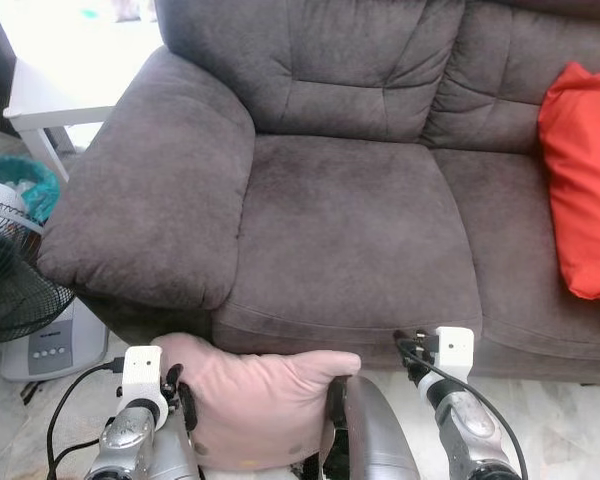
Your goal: Move the pillow to the sofa from floor
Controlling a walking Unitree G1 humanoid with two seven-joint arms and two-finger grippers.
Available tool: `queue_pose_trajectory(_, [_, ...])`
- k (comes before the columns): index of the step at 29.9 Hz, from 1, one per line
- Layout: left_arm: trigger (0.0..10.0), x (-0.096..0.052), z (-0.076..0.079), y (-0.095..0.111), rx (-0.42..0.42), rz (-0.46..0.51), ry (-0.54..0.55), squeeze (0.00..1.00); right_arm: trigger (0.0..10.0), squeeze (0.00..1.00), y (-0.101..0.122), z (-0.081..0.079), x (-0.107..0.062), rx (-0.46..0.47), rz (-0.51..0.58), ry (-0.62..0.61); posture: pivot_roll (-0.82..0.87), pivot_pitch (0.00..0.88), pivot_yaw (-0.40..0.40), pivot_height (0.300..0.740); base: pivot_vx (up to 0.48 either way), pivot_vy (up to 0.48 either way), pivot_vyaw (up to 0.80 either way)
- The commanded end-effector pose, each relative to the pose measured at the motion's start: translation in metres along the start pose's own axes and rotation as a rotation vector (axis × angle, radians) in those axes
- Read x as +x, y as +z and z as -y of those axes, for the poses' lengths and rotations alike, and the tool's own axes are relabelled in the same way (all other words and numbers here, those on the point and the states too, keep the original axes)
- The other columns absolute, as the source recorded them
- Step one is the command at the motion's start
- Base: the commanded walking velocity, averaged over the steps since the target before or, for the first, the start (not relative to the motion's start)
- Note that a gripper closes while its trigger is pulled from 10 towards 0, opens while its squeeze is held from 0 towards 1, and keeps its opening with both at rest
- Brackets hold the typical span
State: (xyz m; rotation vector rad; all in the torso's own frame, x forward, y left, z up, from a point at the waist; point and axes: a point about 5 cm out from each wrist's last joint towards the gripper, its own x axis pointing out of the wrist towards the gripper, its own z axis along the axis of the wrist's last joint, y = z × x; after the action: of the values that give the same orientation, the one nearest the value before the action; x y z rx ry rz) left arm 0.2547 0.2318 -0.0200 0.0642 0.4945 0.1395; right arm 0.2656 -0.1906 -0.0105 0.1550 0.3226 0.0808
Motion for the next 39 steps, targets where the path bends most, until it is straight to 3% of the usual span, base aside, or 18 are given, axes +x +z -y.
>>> queue_pose_trajectory(1, [10.0,-0.003,0.001,-0.011,-0.031,-0.049,-0.007,1.0,10.0,0.0,0.0,0.007,-0.003,-0.015,0.001,-0.01,0.1,0.162,-0.171,0.531,0.0,0.0,0.0])
queue_pose_trajectory(7, [10.0,0.001,0.008,-0.001,-0.033,-0.022,-0.072,1.0,10.0,0.0,0.003,0.012,-0.004,-0.024,0.01,-0.011,0.07,0.167,-0.185,0.531,0.0,0.0,0.0])
queue_pose_trajectory(15, [10.0,0.005,0.012,0.007,0.045,-0.011,-0.124,1.0,10.0,0.0,0.011,0.023,-0.004,-0.053,0.02,-0.005,0.03,0.182,-0.221,0.531,0.0,0.0,0.0])
queue_pose_trajectory(16, [10.0,0.005,0.011,0.006,0.054,-0.02,-0.116,0.27,10.0,0.0,0.015,0.024,-0.002,-0.058,0.024,-0.002,0.02,0.184,-0.227,0.531,0.0,0.0,0.0])
queue_pose_trajectory(17, [10.0,0.005,0.01,0.005,0.051,-0.024,-0.114,0.0,10.0,0.0,0.017,0.025,-0.001,-0.06,0.025,-0.001,0.01,0.187,-0.233,0.531,0.0,0.0,0.0])
queue_pose_trajectory(26, [10.0,0.004,0.002,0.0,0.052,-0.06,-0.06,0.0,10.0,0.0,0.032,0.043,0.003,-0.079,-0.003,-0.027,-0.04,0.207,-0.272,0.531,0.0,0.0,0.0])
queue_pose_trajectory(39, [10.0,0.004,-0.01,0.001,0.002,-0.063,0.028,0.0,10.0,0.0,0.018,0.06,-0.014,-0.1,-0.045,-0.028,-0.07,0.237,-0.322,0.531,0.0,0.0,0.0])
